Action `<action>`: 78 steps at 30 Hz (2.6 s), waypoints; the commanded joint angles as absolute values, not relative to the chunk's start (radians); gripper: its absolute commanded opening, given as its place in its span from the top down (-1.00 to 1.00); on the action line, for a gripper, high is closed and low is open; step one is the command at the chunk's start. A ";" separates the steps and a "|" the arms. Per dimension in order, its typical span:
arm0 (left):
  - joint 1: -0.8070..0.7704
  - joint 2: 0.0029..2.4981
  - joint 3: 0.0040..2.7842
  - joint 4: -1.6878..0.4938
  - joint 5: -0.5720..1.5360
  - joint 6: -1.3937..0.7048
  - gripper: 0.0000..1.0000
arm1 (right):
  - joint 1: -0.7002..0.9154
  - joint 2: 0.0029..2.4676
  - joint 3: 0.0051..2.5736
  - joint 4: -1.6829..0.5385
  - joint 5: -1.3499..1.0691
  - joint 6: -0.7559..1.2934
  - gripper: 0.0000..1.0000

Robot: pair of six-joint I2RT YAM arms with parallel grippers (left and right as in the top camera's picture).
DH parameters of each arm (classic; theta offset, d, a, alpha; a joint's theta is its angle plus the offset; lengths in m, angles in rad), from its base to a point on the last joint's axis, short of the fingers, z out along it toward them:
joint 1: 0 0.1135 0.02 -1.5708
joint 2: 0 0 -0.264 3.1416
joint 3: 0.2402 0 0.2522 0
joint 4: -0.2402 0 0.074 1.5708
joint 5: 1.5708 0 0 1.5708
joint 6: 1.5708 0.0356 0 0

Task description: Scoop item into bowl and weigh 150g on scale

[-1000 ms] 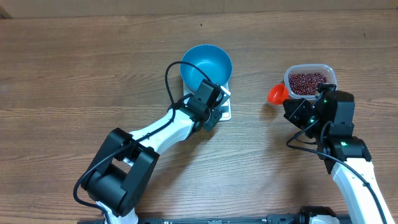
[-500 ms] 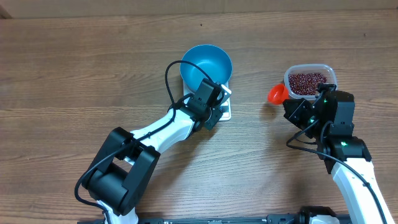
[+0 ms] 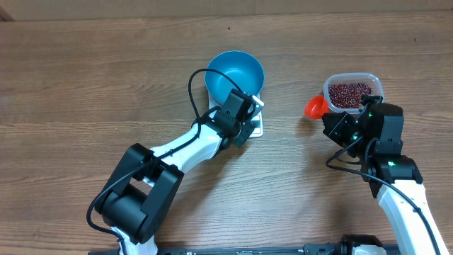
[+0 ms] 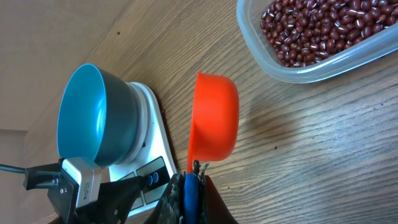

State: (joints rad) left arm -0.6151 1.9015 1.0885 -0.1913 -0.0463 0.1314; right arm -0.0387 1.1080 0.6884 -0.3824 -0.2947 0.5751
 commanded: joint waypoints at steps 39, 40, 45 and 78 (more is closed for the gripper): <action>-0.583 1.448 1.281 -0.791 -0.004 0.074 -0.99 | -0.041 1.094 0.721 -0.382 -0.281 0.567 0.93; -0.567 1.441 1.281 -0.803 0.020 0.074 -0.99 | -0.041 1.094 0.721 -0.384 -0.281 0.567 0.93; -0.509 1.415 1.281 -0.849 0.108 0.085 -0.99 | -0.041 1.094 0.721 -0.395 -0.281 0.551 0.93; -0.481 1.204 1.198 -0.875 0.102 0.153 -0.99 | -0.041 1.094 0.721 -0.400 -0.342 0.548 0.93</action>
